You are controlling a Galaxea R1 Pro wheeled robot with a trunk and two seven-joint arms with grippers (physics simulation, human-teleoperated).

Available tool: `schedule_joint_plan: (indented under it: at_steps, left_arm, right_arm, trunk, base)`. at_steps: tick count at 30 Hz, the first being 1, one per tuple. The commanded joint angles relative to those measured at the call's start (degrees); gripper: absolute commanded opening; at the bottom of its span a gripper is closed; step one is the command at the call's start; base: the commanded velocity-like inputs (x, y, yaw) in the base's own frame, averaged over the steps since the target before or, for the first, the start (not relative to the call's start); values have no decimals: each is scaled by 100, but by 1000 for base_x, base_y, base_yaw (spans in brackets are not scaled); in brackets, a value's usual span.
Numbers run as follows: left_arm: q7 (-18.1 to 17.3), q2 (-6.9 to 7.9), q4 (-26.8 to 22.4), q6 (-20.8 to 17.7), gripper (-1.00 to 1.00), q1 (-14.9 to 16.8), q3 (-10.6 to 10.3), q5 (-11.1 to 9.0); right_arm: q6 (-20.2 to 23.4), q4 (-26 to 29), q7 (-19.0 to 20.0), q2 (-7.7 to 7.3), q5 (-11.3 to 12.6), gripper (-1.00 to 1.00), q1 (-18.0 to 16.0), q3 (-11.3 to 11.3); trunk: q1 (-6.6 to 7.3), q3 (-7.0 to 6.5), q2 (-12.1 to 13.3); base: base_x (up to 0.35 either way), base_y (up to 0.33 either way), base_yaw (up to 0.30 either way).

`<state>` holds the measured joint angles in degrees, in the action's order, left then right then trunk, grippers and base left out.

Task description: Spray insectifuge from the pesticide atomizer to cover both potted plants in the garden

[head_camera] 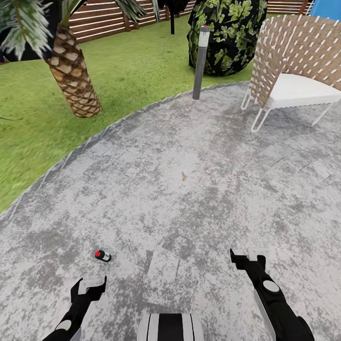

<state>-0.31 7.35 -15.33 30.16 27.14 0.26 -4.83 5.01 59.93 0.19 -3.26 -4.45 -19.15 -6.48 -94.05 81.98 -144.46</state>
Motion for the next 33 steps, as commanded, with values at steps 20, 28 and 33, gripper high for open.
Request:
schedule_joint_plan:
  at_steps: [20, 28, 33]
  left_arm:
    - [-4, 12, -2, 25, 100, 2, -17, -45]
    - [-4, 12, -5, 25, 100, 2, -17, -45]
    - [-4, 12, -5, 25, 100, 2, -17, -45]
  right_arm:
    - [44, 10, -1, 1, -47, 100, -1, -3]
    - [44, 10, -1, 1, -47, 100, -1, -3]
    - [44, 10, -1, 1, -47, 100, -1, -3]
  trunk:
    - [1, 3, -1]
    - [1, 3, -1]
    - [1, 3, -1]
  base:
    - [115, 0, 0]
    - [42, 0, 0]
    - [3, 0, 0]
